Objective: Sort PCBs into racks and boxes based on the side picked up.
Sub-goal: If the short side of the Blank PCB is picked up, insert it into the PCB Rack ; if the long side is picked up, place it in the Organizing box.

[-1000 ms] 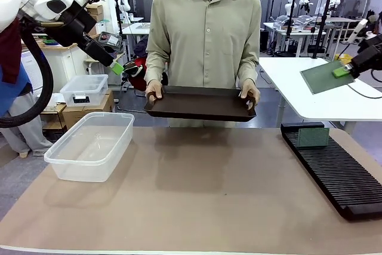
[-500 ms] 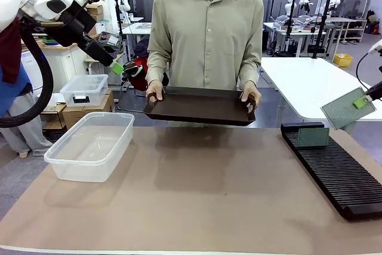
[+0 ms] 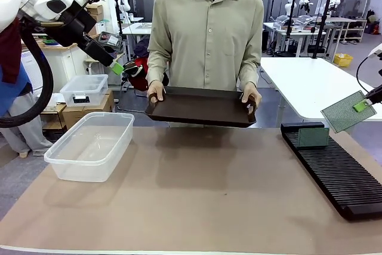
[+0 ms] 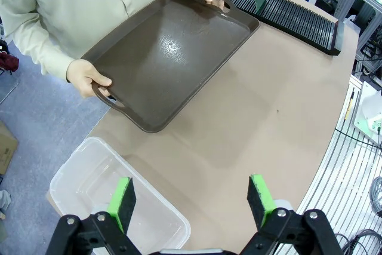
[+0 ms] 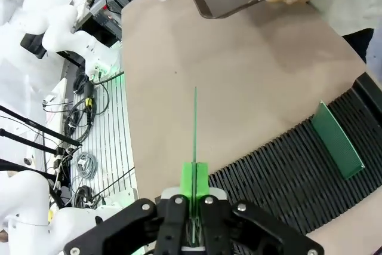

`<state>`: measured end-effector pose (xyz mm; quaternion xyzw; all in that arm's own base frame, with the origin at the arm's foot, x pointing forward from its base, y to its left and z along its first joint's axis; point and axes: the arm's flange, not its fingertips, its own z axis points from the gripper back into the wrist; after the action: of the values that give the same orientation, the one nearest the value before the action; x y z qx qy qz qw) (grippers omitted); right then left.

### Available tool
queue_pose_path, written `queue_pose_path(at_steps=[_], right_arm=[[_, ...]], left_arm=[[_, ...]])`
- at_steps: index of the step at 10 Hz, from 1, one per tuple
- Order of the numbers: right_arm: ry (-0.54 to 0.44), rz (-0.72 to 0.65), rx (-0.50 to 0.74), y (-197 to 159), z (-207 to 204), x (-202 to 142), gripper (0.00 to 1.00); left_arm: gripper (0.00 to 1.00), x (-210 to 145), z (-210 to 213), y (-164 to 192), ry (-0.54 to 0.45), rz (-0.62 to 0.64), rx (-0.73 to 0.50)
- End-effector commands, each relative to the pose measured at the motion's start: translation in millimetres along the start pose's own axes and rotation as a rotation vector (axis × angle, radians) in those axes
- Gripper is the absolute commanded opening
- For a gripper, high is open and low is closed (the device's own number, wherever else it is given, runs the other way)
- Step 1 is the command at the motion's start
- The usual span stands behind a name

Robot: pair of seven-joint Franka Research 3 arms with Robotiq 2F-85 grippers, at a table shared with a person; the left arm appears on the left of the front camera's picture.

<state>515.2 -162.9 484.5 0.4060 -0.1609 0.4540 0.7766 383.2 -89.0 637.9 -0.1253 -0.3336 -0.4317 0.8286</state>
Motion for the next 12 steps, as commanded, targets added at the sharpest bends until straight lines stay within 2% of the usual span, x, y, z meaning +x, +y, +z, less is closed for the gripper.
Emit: queue_pose_path(at_steps=[1, 2, 4, 6, 9, 10, 11, 12], right_arm=[[0.050, 0.061, -0.001, -10, -8, 5, 0.02], [0.093, 0.144, 0.052, -23, -13, 1, 0.02], [0.107, 0.299, 0.051, -43, -29, -8, 0.02], [0.106, 0.450, -0.017, -52, -38, -18, 0.02], [0.131, 0.542, -0.039, -56, -51, -37, 0.02], [0.138, 0.498, -0.025, -55, -60, -40, 0.02], [0.120, 0.514, -0.019, -64, -40, -28, 0.02], [0.120, 0.514, -0.019, -64, -40, -28, 0.02]], left_arm=[[1.00, -2, -1, 1, 0.001, 0.003, -0.011], [1.00, -2, -1, 1, 0.001, 0.003, -0.011], [1.00, -2, -1, 1, 0.001, 0.003, -0.011], [1.00, -2, -1, 1, 0.001, 0.003, -0.011], [1.00, -2, -1, 1, 0.001, 0.003, -0.011], [1.00, -2, -1, 1, 0.001, 0.003, -0.011], [1.00, -2, -1, 1, 0.001, 0.003, -0.011], [1.00, -2, -1, 1, 0.001, 0.003, -0.011]])
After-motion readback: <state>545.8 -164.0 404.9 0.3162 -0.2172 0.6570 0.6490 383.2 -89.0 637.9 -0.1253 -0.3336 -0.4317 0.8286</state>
